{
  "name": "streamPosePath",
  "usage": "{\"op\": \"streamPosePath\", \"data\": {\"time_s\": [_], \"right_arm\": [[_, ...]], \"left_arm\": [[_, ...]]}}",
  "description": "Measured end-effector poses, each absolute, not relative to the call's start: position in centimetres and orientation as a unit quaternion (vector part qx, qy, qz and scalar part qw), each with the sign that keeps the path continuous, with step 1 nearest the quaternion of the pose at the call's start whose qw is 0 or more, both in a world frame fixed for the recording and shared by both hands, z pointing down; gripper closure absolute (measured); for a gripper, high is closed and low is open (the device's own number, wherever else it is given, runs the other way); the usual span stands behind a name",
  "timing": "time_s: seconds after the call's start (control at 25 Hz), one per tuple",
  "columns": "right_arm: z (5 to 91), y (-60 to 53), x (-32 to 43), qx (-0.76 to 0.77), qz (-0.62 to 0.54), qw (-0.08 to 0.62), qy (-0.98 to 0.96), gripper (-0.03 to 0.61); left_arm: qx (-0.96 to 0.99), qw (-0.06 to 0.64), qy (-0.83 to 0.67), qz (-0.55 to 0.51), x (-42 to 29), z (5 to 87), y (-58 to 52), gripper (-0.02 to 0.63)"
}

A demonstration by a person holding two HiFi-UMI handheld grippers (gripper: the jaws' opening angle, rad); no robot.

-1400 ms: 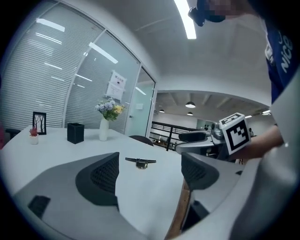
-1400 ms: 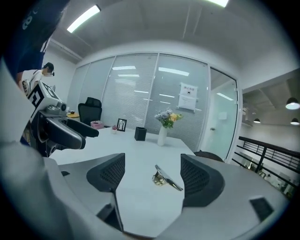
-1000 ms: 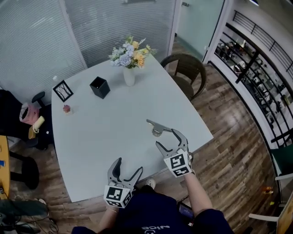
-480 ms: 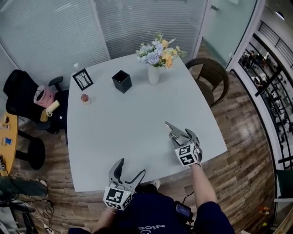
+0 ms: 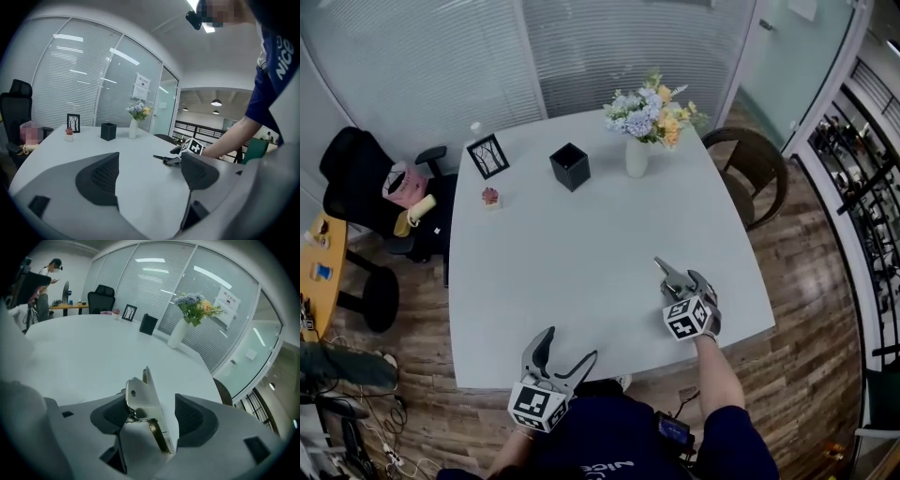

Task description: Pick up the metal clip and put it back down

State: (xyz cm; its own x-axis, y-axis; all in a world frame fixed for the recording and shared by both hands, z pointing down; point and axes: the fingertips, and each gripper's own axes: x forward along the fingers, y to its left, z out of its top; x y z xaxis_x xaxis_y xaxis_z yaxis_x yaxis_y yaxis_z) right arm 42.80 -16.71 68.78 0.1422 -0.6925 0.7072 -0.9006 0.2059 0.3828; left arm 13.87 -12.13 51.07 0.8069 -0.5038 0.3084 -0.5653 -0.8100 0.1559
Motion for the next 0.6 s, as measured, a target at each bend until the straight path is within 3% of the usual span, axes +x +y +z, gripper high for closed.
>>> {"op": "streamPosePath", "data": {"time_s": [0.2, 0.28, 0.6], "right_arm": [[69.3, -17.6, 42.5, 0.609, 0.111, 0.445, -0.647, 0.381], [69.6, -17.6, 42.3, 0.605, 0.115, 0.446, -0.649, 0.455], [69.5, -17.7, 42.4, 0.613, 0.116, 0.469, -0.625, 0.452]], "left_arm": [[0.938, 0.132, -0.296, 0.121, 13.1, 51.2, -12.5, 0.215], [0.937, 0.134, -0.299, 0.121, 12.9, 51.2, -12.5, 0.215], [0.937, 0.132, -0.297, 0.127, 12.6, 51.4, -12.2, 0.215]]}}
